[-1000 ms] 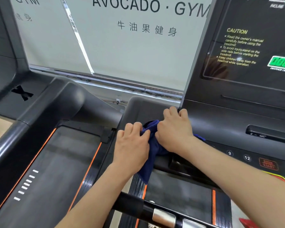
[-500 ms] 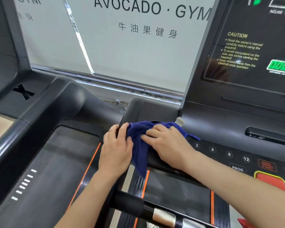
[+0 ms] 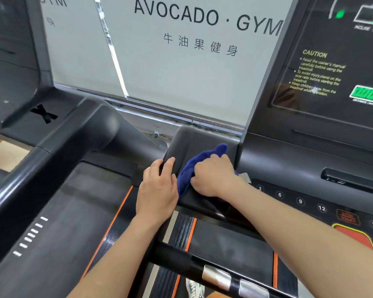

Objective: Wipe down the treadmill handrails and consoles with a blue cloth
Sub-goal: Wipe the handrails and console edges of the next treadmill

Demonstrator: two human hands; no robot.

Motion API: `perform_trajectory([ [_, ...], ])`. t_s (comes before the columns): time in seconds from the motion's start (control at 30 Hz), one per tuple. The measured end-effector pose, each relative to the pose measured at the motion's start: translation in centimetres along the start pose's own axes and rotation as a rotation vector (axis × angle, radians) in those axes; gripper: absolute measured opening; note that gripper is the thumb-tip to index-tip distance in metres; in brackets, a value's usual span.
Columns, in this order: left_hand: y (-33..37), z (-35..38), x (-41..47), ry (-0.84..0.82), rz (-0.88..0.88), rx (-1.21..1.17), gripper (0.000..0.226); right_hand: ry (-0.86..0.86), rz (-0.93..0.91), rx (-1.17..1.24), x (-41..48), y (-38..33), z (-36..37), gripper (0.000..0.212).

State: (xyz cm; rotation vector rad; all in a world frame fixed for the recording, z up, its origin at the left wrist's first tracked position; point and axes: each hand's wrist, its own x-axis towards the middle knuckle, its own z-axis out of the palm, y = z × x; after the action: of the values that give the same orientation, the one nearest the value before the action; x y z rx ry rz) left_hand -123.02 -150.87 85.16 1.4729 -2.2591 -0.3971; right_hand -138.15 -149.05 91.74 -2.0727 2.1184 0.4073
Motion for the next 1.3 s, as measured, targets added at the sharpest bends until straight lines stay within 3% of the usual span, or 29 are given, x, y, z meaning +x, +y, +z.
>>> perform_trajectory([
  [0.13, 0.0, 0.1, 0.2, -0.013, -0.014, 0.018, 0.046, -0.132, 0.017, 0.294, 0.4, 1.4, 0.1, 0.028],
  [0.3, -0.1, 0.1, 0.2, 0.013, -0.041, -0.038, 0.039, 0.208, -0.001, -0.063, 0.1, 1.5, 1.7, 0.034],
  [0.37, -0.1, -0.1, 0.1, 0.003, -0.045, -0.054, 0.042, 0.222, 0.087, -0.071, 0.0, 2.3, 1.4, 0.044],
  [0.43, -0.1, -0.1, 0.0, -0.001, -0.041, -0.063, 0.05, 0.116, 0.147, -0.02, -0.3, 3.0, 1.6, 0.051],
  [0.5, -0.2, -0.1, 0.0, 0.004, -0.042, -0.081, 0.05, 0.018, 0.156, 0.095, -0.8, 3.1, 1.4, 0.044],
  [0.57, -0.1, -0.1, 0.0, 0.018, -0.045, -0.098, 0.049, 0.056, 0.135, 0.377, -1.0, 3.1, 0.6, 0.022],
  [0.63, -0.1, -0.2, 0.1, 0.018, -0.049, -0.111, 0.054, 0.267, 0.146, 0.705, -1.2, 3.4, -0.8, 0.02],
  [0.67, -0.1, -0.2, 0.1, 0.014, -0.05, -0.117, 0.054, 0.452, 0.171, 0.778, -1.1, 3.9, -1.6, 0.023],
  [0.73, -0.2, -0.2, 0.1, 0.019, -0.044, -0.133, 0.048, 0.809, 0.211, 0.752, -0.8, 4.9, -3.5, 0.015],
  [0.8, -0.1, -0.3, 0.1, 0.042, -0.043, -0.157, 0.049, 0.959, 0.171, 0.631, 0.1, 5.1, -4.1, 0.011],
  [0.87, -0.1, -0.4, 0.2, 0.071, -0.05, -0.214, 0.048, 0.852, 0.052, 0.401, 2.2, 4.0, -1.9, 0.015],
  [0.9, 0.0, -0.4, 0.1, 0.092, -0.065, -0.25, 0.044, 0.661, 0.026, 0.344, 3.3, 2.7, 0.0, 0.029],
  [0.97, 0.0, -0.6, 0.1, 0.131, -0.087, -0.295, 0.038, 0.289, 0.171, 0.327, 5.2, 0.8, 3.2, 0.059],
  [1.03, 0.1, -0.8, 0.1, 0.153, -0.084, -0.313, 0.036, 0.32, 0.224, 0.323, 6.9, 0.9, 3.4, 0.058],
  [1.13, 0.2, -0.8, 0.1, 0.139, -0.062, -0.295, 0.035, 0.367, 0.175, 0.364, 7.8, 3.0, 1.0, 0.034],
  [1.3, 0.2, -0.8, 0.1, 0.201, -0.104, -0.337, 0.035, 0.338, -0.108, 0.268, 0.8, -0.2, 0.1, 0.019],
])
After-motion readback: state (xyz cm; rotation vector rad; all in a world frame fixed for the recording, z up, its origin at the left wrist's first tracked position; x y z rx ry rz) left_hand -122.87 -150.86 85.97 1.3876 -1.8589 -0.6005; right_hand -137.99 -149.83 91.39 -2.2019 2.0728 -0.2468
